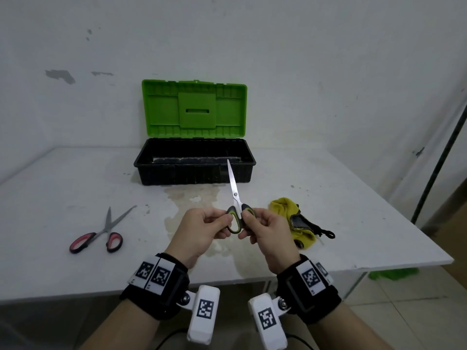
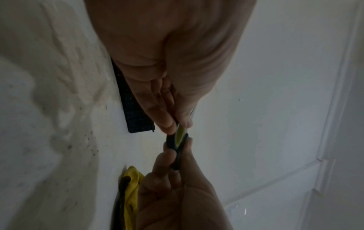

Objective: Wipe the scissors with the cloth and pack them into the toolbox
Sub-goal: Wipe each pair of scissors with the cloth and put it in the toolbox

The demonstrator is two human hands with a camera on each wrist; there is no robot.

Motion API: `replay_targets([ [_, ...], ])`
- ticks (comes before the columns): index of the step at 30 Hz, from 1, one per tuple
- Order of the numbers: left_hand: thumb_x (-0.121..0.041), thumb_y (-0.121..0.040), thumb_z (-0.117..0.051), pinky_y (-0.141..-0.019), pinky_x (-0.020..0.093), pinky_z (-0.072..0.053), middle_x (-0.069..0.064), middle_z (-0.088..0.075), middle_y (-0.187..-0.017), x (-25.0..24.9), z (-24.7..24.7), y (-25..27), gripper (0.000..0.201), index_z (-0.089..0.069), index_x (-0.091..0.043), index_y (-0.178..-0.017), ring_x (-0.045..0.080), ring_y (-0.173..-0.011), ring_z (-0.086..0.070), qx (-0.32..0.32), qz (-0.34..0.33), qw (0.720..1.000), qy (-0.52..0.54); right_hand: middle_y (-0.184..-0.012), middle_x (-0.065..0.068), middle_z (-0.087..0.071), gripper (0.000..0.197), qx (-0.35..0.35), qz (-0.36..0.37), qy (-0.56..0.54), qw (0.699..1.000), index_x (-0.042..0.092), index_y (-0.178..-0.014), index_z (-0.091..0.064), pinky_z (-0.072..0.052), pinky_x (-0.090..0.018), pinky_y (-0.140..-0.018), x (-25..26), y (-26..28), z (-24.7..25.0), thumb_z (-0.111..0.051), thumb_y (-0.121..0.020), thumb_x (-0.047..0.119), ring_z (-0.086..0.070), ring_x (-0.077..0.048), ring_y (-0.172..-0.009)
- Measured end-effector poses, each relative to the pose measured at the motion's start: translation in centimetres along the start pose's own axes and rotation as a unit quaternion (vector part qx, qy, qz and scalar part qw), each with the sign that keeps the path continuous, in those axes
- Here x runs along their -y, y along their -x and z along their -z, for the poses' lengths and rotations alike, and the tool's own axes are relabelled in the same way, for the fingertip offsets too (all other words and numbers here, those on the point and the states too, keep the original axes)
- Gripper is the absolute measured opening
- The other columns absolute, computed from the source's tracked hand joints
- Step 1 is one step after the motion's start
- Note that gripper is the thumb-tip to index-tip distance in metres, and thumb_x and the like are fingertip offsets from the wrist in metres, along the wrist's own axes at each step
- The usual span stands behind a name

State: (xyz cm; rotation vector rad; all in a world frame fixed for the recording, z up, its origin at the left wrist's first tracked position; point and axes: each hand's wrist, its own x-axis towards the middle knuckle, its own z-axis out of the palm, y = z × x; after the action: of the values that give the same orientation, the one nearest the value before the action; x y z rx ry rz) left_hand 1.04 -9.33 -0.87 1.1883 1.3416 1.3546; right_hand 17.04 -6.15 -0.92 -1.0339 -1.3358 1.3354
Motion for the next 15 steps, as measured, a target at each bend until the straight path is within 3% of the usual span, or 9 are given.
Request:
replay_targets([
  [3,-0.010,-0.091,-0.070,-0.064,0.020,-0.056,0.003,-0.073,-0.070,0.2,0.1,0.1,0.008,-0.075,-0.007,-0.095,0.012,-0.065,-0.068,-0.007,0.006,1.000,-0.004,-0.070,-0.007,-0.072,0.016,-0.003,0.002,0.025,1.000,0.006,-0.099,-0.065,-0.042,-0.026,-0.051,0.2,0.0,-0.2,-0.066,-0.091,0.019,-0.067,-0.017,-0.058],
  [7,-0.012,-0.091,-0.070,-0.064,0.018,-0.054,0.003,-0.074,-0.071,-0.3,0.4,0.0,0.010,-0.075,-0.007,-0.098,0.011,-0.067,-0.070,-0.015,0.012,1.000,0.008,-0.072,-0.008,-0.072,0.029,-0.038,0.049,0.128,0.990,0.018,-0.099,-0.050,-0.048,-0.030,-0.055,1.4,0.0,-0.3,-0.070,-0.086,0.034,-0.070,-0.019,-0.062],
  [11,-0.010,-0.091,-0.070,-0.063,0.019,-0.056,0.005,-0.073,-0.071,-1.2,0.9,-0.7,0.009,-0.075,-0.003,-0.095,0.010,-0.064,-0.069,-0.018,0.012,1.000,0.023,-0.072,0.006,-0.061,0.026,-0.073,0.133,0.303,0.941,0.024,-0.081,-0.055,-0.043,-0.023,-0.055,1.8,-0.5,-1.1,-0.073,-0.078,0.043,-0.059,-0.011,-0.062],
  [15,-0.008,-0.091,-0.070,-0.068,0.022,-0.059,0.008,-0.074,-0.076,-1.9,1.5,-1.9,0.009,-0.076,-0.003,-0.096,0.012,-0.066,-0.069,-0.011,0.007,1.000,0.007,-0.093,0.009,-0.055,0.023,-0.073,0.181,0.410,0.891,0.023,-0.089,-0.062,-0.035,-0.014,-0.065,2.4,-1.8,-1.9,-0.071,-0.080,0.042,-0.053,-0.006,-0.081],
])
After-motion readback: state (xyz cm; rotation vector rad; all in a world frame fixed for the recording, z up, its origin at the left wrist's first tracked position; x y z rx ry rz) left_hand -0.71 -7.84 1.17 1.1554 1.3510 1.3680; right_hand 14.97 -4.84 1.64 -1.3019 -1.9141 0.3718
